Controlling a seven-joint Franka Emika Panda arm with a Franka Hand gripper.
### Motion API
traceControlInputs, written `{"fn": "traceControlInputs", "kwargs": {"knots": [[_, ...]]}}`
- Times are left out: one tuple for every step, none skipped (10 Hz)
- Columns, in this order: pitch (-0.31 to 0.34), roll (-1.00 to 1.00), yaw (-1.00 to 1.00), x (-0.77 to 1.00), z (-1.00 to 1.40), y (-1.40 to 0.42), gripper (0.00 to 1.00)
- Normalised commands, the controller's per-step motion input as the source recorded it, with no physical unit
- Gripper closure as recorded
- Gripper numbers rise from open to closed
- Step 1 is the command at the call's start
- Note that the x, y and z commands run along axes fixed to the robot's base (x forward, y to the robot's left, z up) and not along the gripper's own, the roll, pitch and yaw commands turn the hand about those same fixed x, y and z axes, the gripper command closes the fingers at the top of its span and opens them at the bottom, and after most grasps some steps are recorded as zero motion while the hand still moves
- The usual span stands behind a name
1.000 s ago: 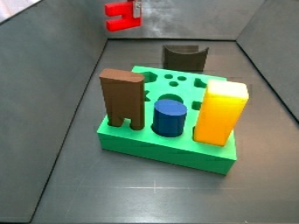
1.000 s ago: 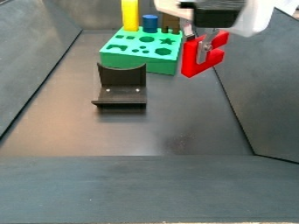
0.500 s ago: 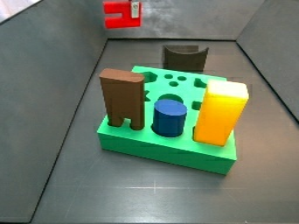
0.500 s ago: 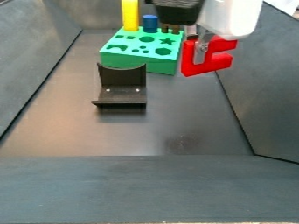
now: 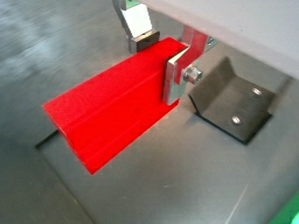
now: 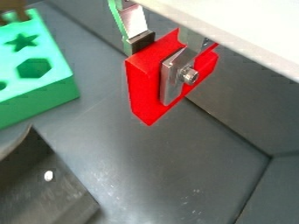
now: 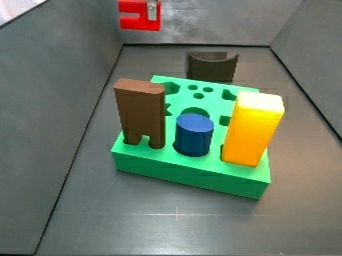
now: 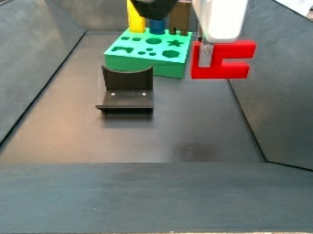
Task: Pick up the double-square object. Move up. Rotate the double-square object. Place the double-square object on the fixture. Regrasp the double-square object. Move to above the board. Insert the double-square object.
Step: Rotate the double-square object.
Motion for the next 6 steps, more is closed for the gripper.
{"fn": "traceControlInputs", "kwargs": {"knots": [[0.008, -0.01, -1.00, 0.02, -0.02, 0.01, 1.00], [0.008, -0.01, -1.00, 0.02, -0.02, 0.01, 1.00], [0.008, -0.01, -1.00, 0.02, -0.02, 0.01, 1.00], [0.009, -0.01, -1.00, 0.02, -0.02, 0.01, 1.00], [0.009, -0.01, -1.00, 0.02, -0.02, 0.01, 1.00], [0.010, -0.01, -1.00, 0.02, -0.02, 0.01, 1.00]]}}
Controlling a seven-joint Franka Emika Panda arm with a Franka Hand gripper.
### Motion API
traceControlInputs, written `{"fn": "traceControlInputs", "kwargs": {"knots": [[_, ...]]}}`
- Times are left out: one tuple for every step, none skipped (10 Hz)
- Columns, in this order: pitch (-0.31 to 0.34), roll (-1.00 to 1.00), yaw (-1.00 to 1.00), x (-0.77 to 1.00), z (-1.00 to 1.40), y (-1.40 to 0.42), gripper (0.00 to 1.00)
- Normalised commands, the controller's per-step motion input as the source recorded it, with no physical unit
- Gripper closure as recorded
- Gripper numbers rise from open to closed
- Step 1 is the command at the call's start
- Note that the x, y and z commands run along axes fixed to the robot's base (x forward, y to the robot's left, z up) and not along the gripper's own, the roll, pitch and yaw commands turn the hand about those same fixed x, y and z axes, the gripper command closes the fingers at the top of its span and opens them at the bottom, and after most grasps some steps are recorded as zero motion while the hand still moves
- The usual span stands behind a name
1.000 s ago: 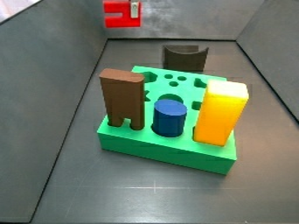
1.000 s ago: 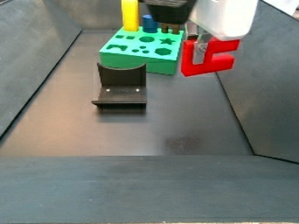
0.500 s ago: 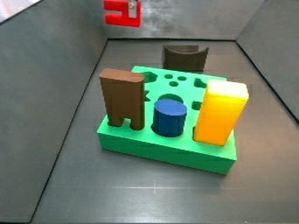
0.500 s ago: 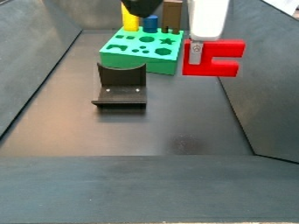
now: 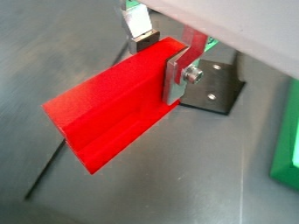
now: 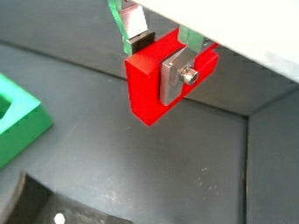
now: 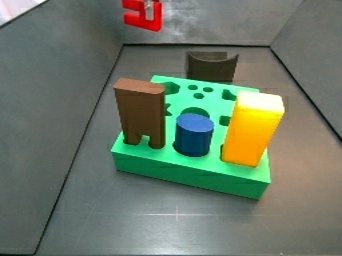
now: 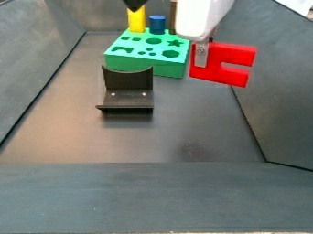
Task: Pick up the double-square object. Move up. Rotate the double-square object. Place the double-square object on the fixture. Regrasp the double-square object. Move to above the board. Insert the double-square object.
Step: Rotate the double-square object.
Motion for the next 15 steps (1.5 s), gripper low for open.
{"fn": "traceControlInputs", "kwargs": {"knots": [[0.011, -0.01, -1.00, 0.02, -0.02, 0.01, 1.00], [0.011, -0.01, -1.00, 0.02, -0.02, 0.01, 1.00], [0.012, -0.01, -1.00, 0.02, -0.02, 0.01, 1.00], [0.013, -0.01, -1.00, 0.02, -0.02, 0.01, 1.00], [0.014, -0.01, -1.00, 0.02, -0.02, 0.01, 1.00], [0.015, -0.01, -1.00, 0.02, -0.02, 0.01, 1.00], [0.017, -0.01, -1.00, 0.02, -0.02, 0.01, 1.00], [0.018, -0.01, -1.00, 0.02, -0.02, 0.01, 1.00], [0.021, -0.02, -1.00, 0.02, -0.02, 0.01, 1.00], [0.023, -0.02, -1.00, 0.02, -0.02, 0.01, 1.00], [0.028, -0.02, -1.00, 0.02, -0.02, 0.01, 1.00], [0.032, -0.03, -1.00, 0.02, -0.02, 0.01, 1.00], [0.039, -0.03, -1.00, 0.02, -0.02, 0.01, 1.00], [0.045, -0.04, -0.91, 0.02, -0.02, 0.01, 1.00], [0.044, -0.04, -0.59, 0.02, -0.02, 0.01, 1.00]]}}
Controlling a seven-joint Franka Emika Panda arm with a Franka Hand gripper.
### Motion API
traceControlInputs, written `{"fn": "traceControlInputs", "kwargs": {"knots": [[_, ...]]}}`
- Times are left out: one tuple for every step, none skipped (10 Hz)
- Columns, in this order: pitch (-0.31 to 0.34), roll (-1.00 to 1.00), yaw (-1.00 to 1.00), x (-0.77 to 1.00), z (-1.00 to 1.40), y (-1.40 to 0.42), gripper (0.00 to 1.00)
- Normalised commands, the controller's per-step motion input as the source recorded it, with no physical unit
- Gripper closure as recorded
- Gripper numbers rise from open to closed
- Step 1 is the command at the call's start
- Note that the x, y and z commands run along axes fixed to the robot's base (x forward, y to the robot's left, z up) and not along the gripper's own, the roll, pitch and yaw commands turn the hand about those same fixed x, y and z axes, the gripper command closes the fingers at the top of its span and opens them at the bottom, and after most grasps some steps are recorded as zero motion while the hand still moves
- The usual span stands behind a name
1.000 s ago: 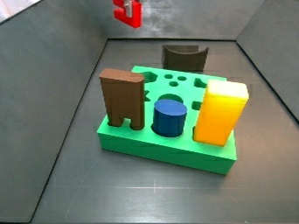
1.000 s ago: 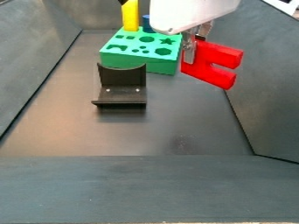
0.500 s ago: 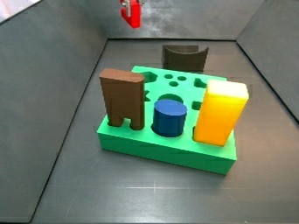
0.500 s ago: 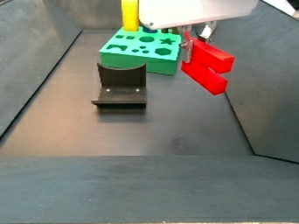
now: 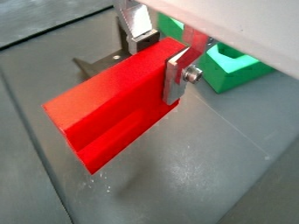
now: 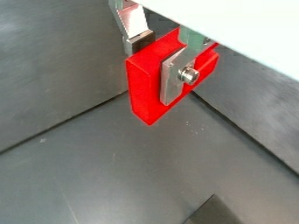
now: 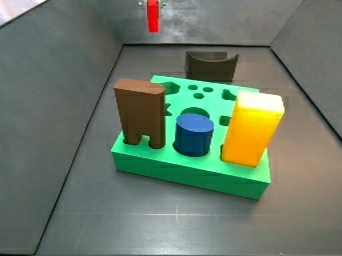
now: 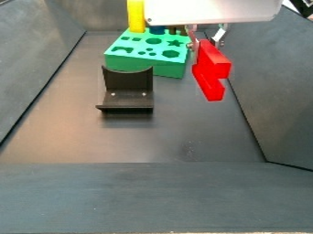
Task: Pick up the double-square object. Move up. Rotate the double-square object. Place the double-square object on the fixture. Regrasp the double-square object. Move to above the board. Insert the double-square object.
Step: Rotate the double-square object.
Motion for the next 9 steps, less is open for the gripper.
{"fn": "traceControlInputs", "kwargs": {"knots": [[0.044, -0.04, -0.40, 0.02, -0.02, 0.01, 1.00], [0.043, -0.04, -0.26, 0.02, -0.02, 0.01, 1.00], [0.000, 0.00, 0.00, 0.00, -1.00, 0.00, 1.00], [-0.019, 0.01, 0.05, 0.01, -1.00, 0.00, 1.00], [-0.033, 0.01, 0.05, 0.01, -1.00, 0.01, 1.00], [-0.036, 0.02, 0.04, 0.01, -1.00, 0.01, 1.00], [-0.037, 0.04, 0.04, 0.01, -1.00, 0.01, 1.00], [-0.037, 0.05, 0.02, 0.01, -1.00, 0.01, 1.00], [-0.032, 0.06, 0.02, 0.01, -1.00, 0.01, 1.00]]}}
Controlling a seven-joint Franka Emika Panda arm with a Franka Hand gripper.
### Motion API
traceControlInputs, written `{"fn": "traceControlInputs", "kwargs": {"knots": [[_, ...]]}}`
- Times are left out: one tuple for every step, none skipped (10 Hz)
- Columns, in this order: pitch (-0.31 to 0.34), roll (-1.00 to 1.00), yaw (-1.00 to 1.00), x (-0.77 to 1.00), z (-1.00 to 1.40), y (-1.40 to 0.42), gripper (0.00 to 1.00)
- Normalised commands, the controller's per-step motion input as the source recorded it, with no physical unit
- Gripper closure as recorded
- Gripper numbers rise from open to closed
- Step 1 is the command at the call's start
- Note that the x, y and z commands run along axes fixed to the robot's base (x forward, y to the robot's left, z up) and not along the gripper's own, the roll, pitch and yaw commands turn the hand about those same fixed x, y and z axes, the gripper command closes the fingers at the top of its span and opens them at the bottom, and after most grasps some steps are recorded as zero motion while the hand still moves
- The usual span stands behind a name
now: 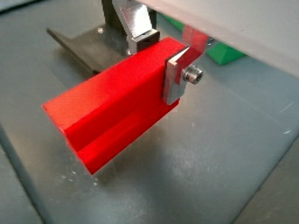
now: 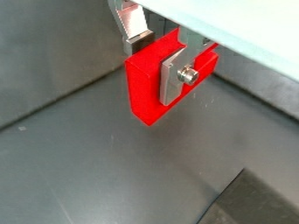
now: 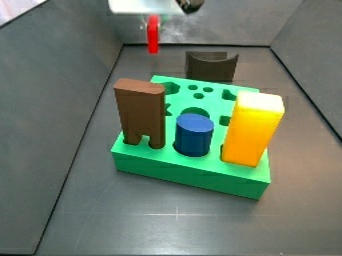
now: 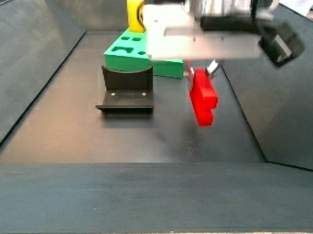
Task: Pick up the double-square object. Move up. Rotate the double-square object. Place the double-square object on the fixture. Regrasp the double-square object. Move to above the board. Insert the double-square object.
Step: Rotate the double-square object.
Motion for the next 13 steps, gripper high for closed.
{"fn": "traceControlInputs", "kwargs": {"knots": [[-0.025, 0.07, 0.02, 0.02, -1.00, 0.01, 1.00], [-0.021, 0.08, 0.01, 0.03, -0.99, 0.01, 1.00], [-0.011, 0.09, 0.01, 0.04, -0.79, 0.01, 1.00], [-0.003, 0.09, 0.01, 0.04, -0.70, 0.01, 1.00], [0.000, 0.10, 0.00, 0.04, -0.51, 0.01, 1.00], [0.015, 0.10, 0.00, 0.02, -0.49, 0.00, 1.00], [0.019, 0.10, 0.00, 0.00, -0.50, 0.00, 1.00], [0.018, 0.10, 0.00, 0.01, -0.50, 0.00, 1.00], [0.018, 0.10, 0.00, 0.01, -0.50, 0.00, 1.00], [0.018, 0.10, 0.00, 0.01, -0.50, 0.00, 1.00], [0.018, 0.10, 0.00, 0.01, -0.50, 0.00, 1.00], [0.018, 0.10, 0.00, 0.01, -0.50, 0.00, 1.00], [0.018, 0.10, 0.00, 0.01, -0.50, 0.00, 1.00]]}}
